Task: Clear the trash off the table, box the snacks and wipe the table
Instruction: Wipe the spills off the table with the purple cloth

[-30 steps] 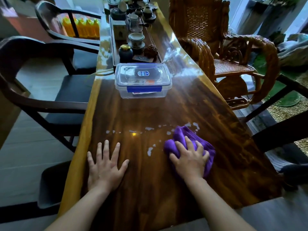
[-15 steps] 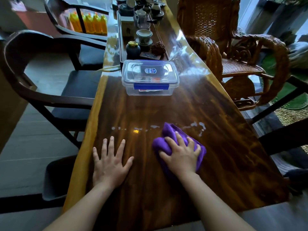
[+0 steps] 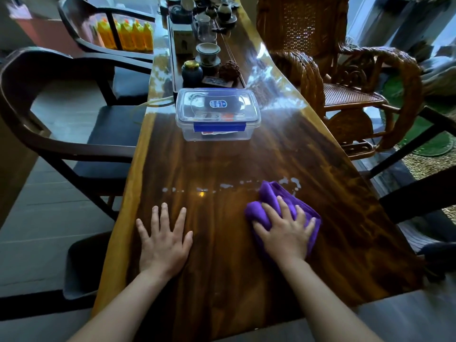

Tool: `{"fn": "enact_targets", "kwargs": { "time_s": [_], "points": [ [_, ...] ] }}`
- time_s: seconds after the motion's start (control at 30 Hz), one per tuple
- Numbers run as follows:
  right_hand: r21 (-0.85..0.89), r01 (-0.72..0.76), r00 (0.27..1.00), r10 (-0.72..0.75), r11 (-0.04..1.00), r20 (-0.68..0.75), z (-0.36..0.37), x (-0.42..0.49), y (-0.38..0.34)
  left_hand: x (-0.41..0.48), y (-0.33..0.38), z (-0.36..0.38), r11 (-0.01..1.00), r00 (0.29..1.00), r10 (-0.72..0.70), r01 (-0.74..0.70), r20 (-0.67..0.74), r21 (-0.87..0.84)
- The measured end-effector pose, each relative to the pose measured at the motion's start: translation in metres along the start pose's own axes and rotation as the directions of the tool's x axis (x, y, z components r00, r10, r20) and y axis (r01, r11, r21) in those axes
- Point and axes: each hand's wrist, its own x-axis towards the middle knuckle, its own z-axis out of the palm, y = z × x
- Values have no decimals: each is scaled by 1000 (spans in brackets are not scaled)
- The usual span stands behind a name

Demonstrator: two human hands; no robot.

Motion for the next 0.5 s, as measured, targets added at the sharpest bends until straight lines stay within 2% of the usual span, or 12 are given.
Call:
{"fn": "enact_targets", "kwargs": {
  "time_s": [0.07,0.17,0.23,0.33,0.4,0.5],
  "points": [
    [-1,81,996,-81,997,-35,3,-17,-17,3,19,-7,995,996,92,-92,19,-25],
    [-25,380,923,-381,924,-53,7,-50,5,10,64,-14,980,990,143,-139,20,-142],
    [-41,418,907,-420,907,-37,2,-49,45,13,81,-13,983,989,135,-126,64,-130],
    [-75,119,993,-121,990,-16,-13,-9,94,12,82,-9,991,989,127,-123,80,-53],
    [-50,-67,997,69,996,39,-19,28,100,13,83,-9,992,989,123,-120,84,-34],
    [26,-159,987,159,987,9,-17,50,74,13,86,-10,993,988,114,-111,102,-31]
  ]
}}
